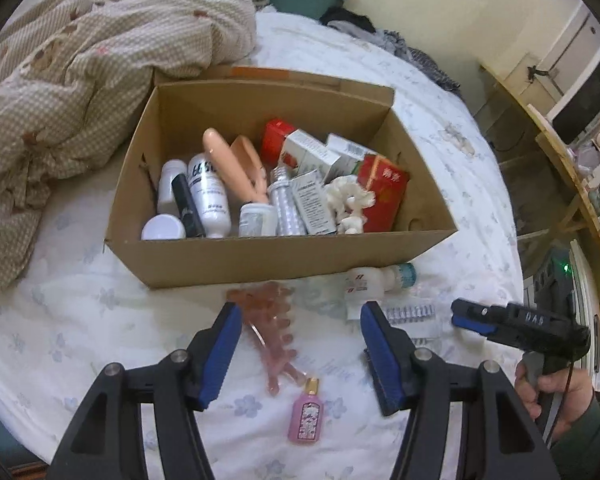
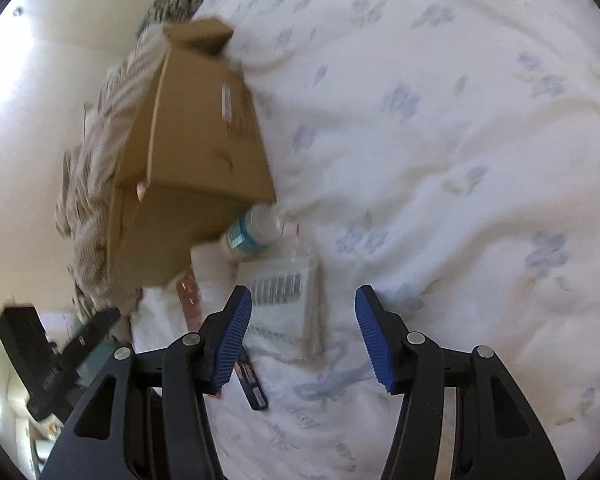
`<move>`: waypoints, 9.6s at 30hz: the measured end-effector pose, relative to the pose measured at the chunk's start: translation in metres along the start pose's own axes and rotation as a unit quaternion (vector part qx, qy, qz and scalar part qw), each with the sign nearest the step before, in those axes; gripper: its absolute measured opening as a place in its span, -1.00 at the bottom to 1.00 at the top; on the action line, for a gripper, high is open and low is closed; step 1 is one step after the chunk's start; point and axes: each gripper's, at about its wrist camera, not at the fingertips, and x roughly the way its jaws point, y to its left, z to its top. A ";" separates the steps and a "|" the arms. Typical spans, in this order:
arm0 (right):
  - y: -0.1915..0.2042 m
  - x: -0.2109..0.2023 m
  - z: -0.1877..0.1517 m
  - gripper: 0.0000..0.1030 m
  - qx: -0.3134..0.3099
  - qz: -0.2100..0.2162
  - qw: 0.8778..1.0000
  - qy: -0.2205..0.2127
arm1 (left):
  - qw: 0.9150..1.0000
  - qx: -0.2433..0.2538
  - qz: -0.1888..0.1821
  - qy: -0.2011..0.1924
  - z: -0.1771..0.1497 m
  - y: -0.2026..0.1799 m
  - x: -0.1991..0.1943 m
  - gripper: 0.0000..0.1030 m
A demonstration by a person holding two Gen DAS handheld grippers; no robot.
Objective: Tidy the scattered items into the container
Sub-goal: 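Withdraw both grippers and move the right gripper to the blister pack of vials, then grasp the blister pack with the right gripper while the left grasps the pink perfume bottle, then carry the perfume bottle and blister pack into the cardboard box and open both grippers, then grasp the second black lighter with the right gripper and lift it, then grasp the pink gua sha comb with the left gripper while the right holds the lighter, then carry the comb and lighter into the cardboard box and open both grippers, then grasp the white-blue bottle with the right gripper while the left grasps the white jar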
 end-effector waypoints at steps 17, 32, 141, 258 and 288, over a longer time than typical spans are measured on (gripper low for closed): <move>0.051 0.029 -0.028 -0.39 -0.123 0.005 0.992 0.003 | 0.970 0.088 0.033 0.223 -0.049 -0.030 0.078 0.21; 0.083 -0.066 -0.026 -0.67 -0.154 0.046 0.981 -0.107 | 0.966 0.153 0.056 0.201 -0.058 -0.050 0.059 -0.51; 0.118 0.075 -0.083 -0.60 -0.349 -0.162 0.922 0.045 | 0.996 -0.001 0.082 0.042 -0.014 0.004 0.025 0.39; 0.098 0.064 -0.019 0.12 -0.205 -0.139 0.968 -0.050 | 0.995 0.089 -0.050 0.000 0.042 -0.036 0.022 0.27; 0.094 -0.120 0.003 0.12 -0.075 0.102 0.972 -0.197 | 0.980 0.131 0.114 0.096 0.002 -0.093 0.139 -0.23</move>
